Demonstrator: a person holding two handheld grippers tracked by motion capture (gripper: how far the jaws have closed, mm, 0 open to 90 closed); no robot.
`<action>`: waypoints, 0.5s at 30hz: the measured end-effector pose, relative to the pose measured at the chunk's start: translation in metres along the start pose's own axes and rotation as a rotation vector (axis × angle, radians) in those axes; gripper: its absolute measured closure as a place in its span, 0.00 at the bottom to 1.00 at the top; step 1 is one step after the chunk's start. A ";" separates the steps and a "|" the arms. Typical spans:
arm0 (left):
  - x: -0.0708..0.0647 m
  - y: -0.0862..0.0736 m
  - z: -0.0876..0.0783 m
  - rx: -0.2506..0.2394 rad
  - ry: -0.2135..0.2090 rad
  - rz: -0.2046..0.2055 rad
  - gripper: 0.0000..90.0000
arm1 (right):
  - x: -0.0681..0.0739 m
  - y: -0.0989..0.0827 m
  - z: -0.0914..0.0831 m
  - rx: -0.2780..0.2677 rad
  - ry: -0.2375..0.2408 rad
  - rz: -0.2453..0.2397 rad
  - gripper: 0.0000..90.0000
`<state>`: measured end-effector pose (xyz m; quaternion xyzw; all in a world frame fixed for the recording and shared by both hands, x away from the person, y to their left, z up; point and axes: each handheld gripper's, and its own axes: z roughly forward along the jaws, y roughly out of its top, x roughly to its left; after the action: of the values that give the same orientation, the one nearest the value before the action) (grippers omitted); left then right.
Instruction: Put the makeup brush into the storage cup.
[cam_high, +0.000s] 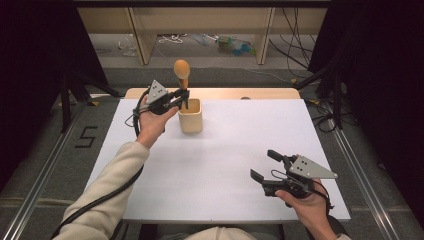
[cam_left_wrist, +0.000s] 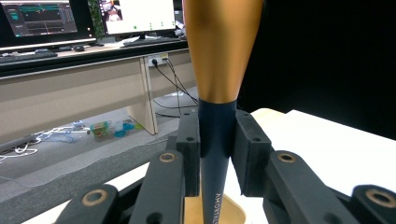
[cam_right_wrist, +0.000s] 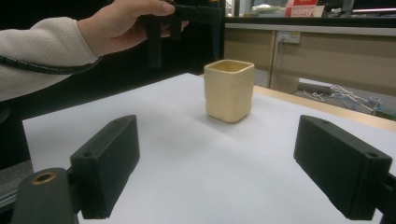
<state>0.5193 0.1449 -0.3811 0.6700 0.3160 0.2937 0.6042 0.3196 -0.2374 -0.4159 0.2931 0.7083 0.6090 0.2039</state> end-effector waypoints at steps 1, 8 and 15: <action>0.000 0.000 0.000 0.000 0.000 -0.001 0.83 | 0.000 0.000 0.000 -0.001 -0.002 -0.001 0.17; -0.001 0.001 0.003 -0.003 -0.004 0.001 0.83 | 0.000 0.000 -0.001 0.008 -0.006 -0.004 0.17; -0.001 0.001 0.005 0.001 -0.001 0.006 0.83 | 0.000 0.000 -0.001 0.011 -0.011 -0.006 0.17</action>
<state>0.5231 0.1411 -0.3809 0.6714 0.3138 0.2952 0.6030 0.3193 -0.2384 -0.4155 0.2952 0.7114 0.6029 0.2080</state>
